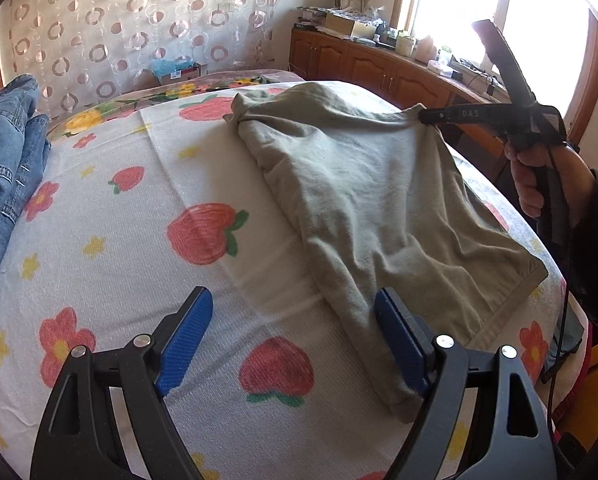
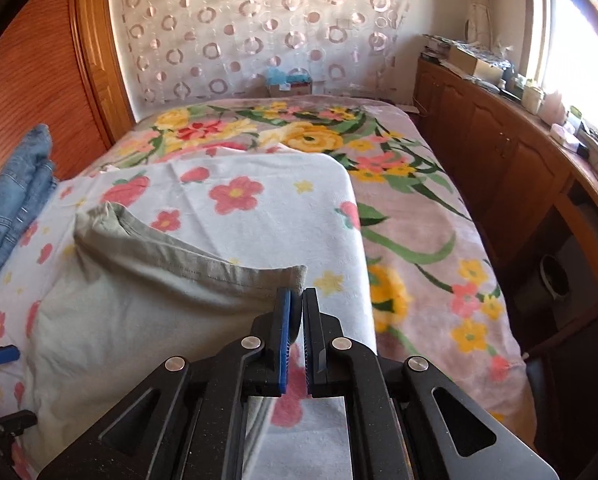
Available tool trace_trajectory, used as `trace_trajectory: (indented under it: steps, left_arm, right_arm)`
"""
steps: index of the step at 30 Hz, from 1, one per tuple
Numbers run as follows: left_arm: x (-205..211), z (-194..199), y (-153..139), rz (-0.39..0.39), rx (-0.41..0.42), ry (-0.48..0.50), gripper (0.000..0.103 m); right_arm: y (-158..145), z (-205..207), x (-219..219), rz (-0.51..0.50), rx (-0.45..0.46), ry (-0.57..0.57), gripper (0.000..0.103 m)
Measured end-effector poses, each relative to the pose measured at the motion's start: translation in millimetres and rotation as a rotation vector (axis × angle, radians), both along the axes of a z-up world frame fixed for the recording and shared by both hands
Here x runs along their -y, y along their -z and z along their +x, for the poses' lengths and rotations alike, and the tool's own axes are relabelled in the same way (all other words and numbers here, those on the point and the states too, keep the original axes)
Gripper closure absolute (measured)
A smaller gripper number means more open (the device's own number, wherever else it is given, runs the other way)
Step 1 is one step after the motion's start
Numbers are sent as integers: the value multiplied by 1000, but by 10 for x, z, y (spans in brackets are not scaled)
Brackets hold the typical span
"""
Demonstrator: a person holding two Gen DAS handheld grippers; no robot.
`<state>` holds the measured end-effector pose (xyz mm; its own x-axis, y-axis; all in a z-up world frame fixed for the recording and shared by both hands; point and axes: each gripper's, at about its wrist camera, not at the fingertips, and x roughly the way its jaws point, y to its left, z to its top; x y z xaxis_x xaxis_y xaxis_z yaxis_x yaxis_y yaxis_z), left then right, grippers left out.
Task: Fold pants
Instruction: 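Lower the folded shorts and open the right gripper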
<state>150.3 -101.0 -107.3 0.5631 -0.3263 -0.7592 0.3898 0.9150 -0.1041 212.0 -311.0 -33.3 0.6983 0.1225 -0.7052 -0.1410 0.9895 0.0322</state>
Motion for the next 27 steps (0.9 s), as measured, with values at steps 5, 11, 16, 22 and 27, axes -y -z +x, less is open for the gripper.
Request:
trace_trajectory:
  steps: [5, 11, 16, 22, 27]
  left_arm:
    - [-14, 7, 1, 1, 0, 0, 19]
    - [-17, -3, -1, 0, 3, -2, 19]
    - [-20, -14, -11, -3, 4, -2, 19]
    - [-13, -22, -10, 2, 5, -2, 19]
    - [-16, -16, -12, 5, 6, -2, 19]
  right_arm:
    - [-36, -8, -27, 20, 12, 8, 81]
    - [-63, -358, 2, 44, 28, -19, 79]
    - [-40, -904, 0, 47, 49, -55, 79]
    - [-37, -1491, 36, 76, 66, -78, 79]
    - [-29, -1775, 52, 108, 61, -71, 79]
